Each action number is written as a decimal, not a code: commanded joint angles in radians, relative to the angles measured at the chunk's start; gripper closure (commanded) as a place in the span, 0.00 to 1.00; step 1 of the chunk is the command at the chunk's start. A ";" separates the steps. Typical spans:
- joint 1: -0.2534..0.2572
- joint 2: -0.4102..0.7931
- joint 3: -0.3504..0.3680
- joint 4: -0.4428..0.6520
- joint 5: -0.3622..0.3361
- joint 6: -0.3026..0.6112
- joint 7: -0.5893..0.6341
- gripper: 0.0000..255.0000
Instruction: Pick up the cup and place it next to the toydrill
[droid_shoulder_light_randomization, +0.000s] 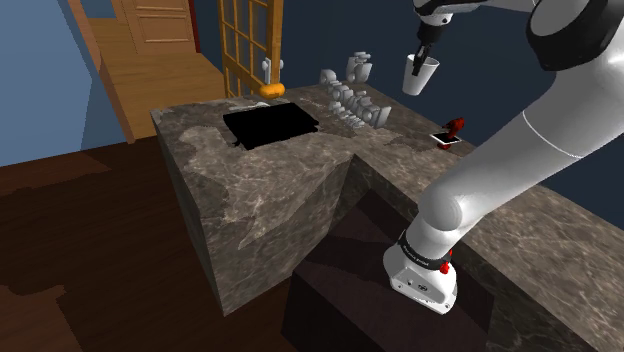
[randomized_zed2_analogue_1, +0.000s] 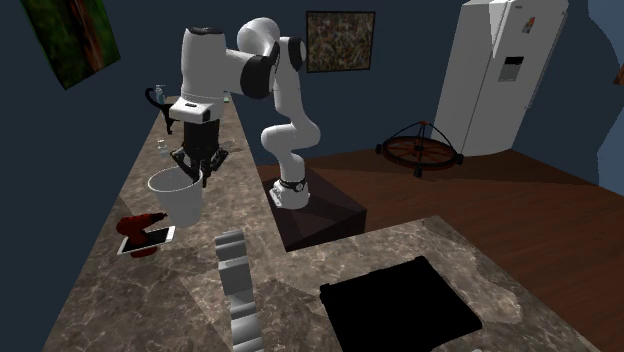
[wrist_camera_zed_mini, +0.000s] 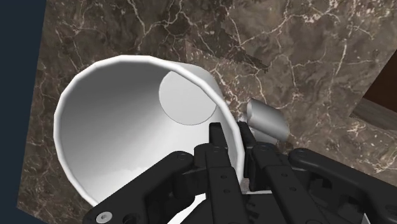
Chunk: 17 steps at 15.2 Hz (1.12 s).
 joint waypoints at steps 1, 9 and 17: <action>-0.013 0.043 -0.045 0.043 0.024 0.011 -0.068 1.00; -0.082 0.259 -0.183 0.237 0.196 0.030 -0.321 1.00; -0.085 0.263 -0.183 0.134 0.194 0.137 -0.312 1.00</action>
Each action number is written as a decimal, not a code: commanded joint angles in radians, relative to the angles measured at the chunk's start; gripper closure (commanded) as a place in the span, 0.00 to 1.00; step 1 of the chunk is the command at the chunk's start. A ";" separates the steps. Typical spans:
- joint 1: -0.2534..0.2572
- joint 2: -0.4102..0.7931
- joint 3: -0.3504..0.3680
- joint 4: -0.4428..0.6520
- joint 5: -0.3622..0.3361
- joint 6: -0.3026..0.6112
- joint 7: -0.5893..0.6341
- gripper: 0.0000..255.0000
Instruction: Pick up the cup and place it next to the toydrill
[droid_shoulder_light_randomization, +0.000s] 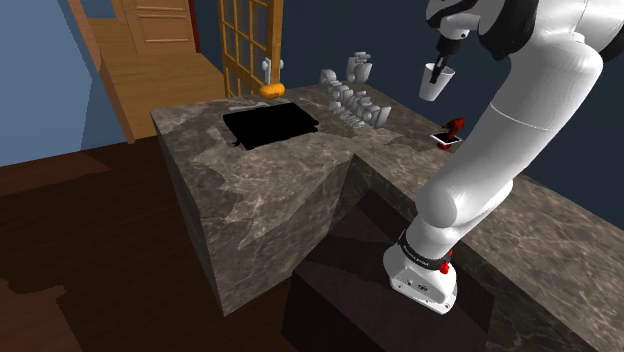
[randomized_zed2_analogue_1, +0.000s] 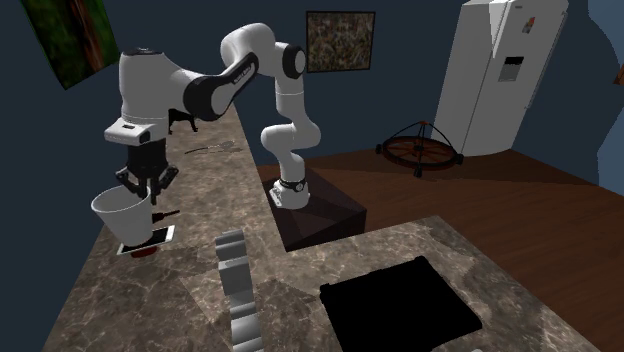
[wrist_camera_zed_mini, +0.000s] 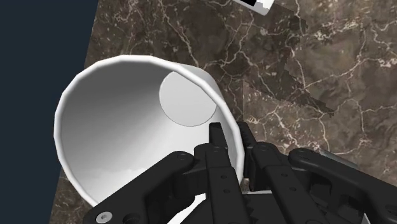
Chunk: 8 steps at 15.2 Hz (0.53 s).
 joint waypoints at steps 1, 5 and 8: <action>-0.001 0.002 -0.001 -0.024 0.001 0.026 0.001 1.00; -0.003 0.012 -0.002 -0.068 0.006 0.079 0.001 1.00; -0.005 0.022 -0.003 -0.100 0.012 0.118 0.000 1.00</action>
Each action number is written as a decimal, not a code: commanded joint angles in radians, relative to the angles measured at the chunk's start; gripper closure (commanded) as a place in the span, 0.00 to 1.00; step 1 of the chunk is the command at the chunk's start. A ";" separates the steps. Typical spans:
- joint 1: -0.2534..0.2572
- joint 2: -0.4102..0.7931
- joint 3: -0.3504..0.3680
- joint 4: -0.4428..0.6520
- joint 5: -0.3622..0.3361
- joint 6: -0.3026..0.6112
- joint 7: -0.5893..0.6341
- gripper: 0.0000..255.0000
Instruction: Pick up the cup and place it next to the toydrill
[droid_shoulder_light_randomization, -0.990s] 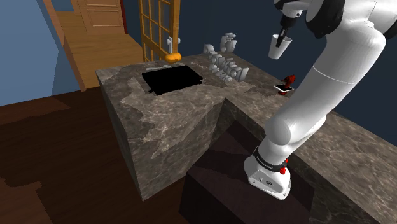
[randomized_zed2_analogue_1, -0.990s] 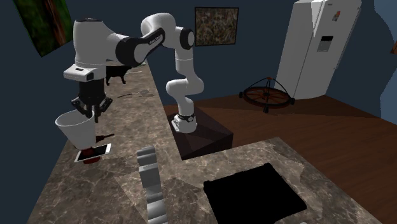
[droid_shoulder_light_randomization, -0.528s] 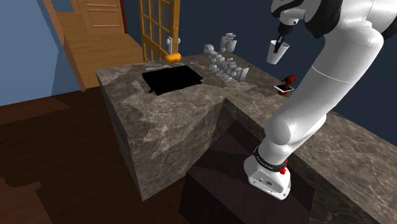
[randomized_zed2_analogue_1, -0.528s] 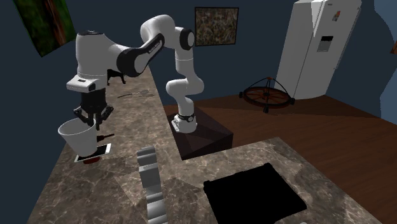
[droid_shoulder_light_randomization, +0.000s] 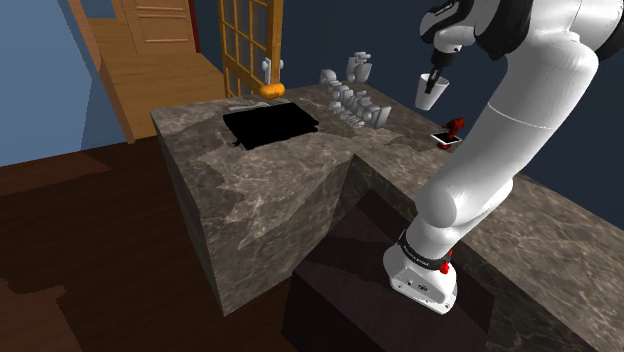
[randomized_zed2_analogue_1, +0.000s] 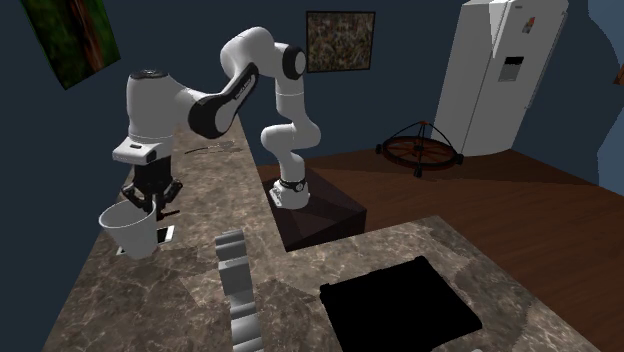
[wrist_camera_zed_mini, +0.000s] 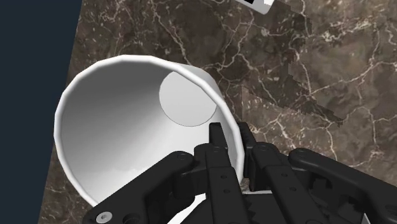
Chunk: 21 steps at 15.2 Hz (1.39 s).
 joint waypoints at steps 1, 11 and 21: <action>-0.002 0.006 -0.001 -0.018 0.004 0.024 -0.002 1.00; -0.012 0.060 0.000 -0.105 0.043 0.153 -0.019 1.00; -0.031 0.137 0.015 -0.170 0.110 0.279 -0.055 1.00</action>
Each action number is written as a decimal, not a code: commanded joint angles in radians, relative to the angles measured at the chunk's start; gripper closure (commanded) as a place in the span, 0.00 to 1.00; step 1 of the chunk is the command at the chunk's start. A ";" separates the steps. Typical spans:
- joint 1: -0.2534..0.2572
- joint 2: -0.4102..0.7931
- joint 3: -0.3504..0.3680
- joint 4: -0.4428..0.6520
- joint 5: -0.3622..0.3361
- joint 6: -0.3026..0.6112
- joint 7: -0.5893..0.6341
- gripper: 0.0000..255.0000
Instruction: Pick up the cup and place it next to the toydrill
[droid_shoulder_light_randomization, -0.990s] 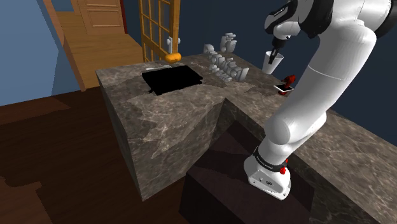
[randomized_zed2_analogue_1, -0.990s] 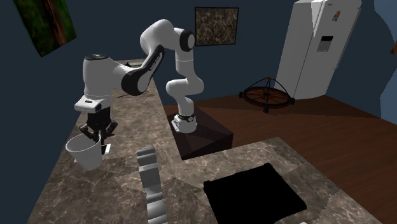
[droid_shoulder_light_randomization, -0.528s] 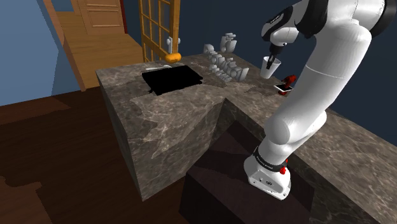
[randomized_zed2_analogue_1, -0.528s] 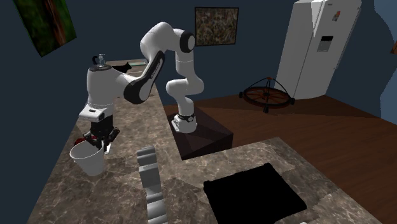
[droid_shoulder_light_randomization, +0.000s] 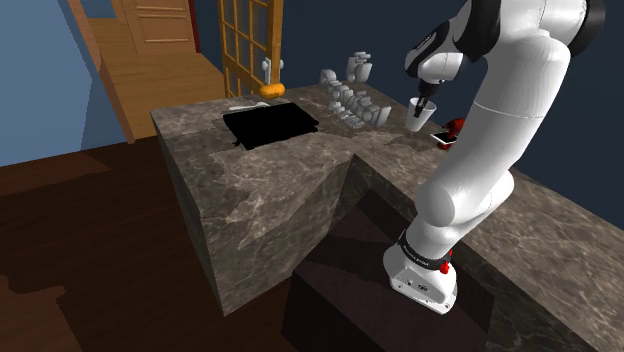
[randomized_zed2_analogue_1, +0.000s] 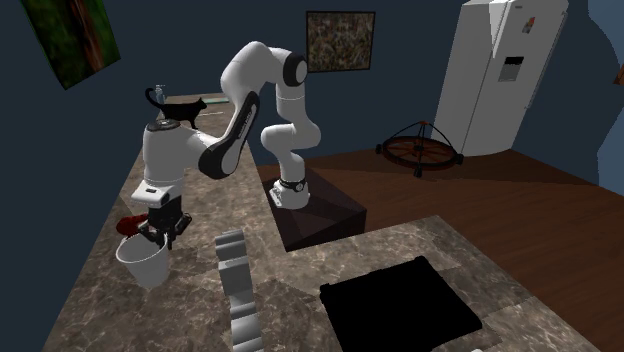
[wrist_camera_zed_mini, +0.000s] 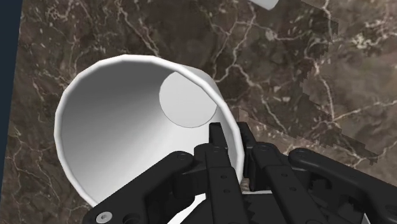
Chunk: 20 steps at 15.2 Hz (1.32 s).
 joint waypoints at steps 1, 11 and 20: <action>-0.007 0.022 0.006 -0.015 0.021 0.034 -0.012 1.00; -0.007 0.022 0.007 -0.015 0.021 0.034 -0.012 0.00; 0.034 -0.091 -0.016 0.003 -0.083 -0.075 0.059 0.00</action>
